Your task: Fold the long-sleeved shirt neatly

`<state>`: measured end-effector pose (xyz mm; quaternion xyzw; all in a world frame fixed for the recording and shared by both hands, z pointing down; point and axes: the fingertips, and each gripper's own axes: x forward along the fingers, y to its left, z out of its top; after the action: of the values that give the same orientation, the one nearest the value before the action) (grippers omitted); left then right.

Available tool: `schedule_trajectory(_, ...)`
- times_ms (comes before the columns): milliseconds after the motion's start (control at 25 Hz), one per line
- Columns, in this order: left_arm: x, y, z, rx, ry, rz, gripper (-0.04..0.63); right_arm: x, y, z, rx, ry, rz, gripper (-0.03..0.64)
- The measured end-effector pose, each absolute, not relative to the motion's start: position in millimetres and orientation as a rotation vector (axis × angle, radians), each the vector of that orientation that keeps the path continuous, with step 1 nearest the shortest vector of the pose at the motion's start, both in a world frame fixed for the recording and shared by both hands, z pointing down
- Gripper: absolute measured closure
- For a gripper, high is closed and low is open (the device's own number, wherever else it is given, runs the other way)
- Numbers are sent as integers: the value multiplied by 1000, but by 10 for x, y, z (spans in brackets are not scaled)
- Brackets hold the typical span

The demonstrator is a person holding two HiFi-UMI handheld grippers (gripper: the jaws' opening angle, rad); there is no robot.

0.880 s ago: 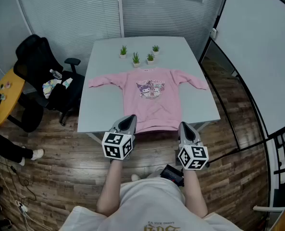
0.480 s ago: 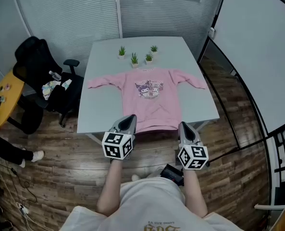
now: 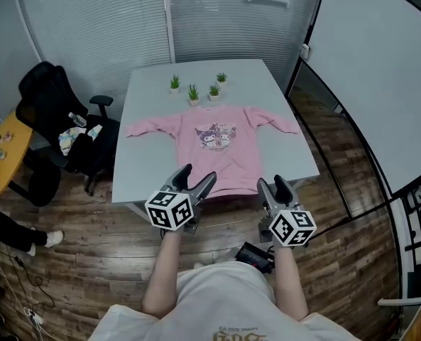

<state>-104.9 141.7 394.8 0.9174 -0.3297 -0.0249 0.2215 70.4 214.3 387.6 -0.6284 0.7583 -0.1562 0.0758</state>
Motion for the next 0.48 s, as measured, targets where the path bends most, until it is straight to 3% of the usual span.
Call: schedule_trajectory(480, -635, 1201, 4057, 2596, -856, 74, 265, 1055, 2051, 3932, -1958, 2163, -522, 360)
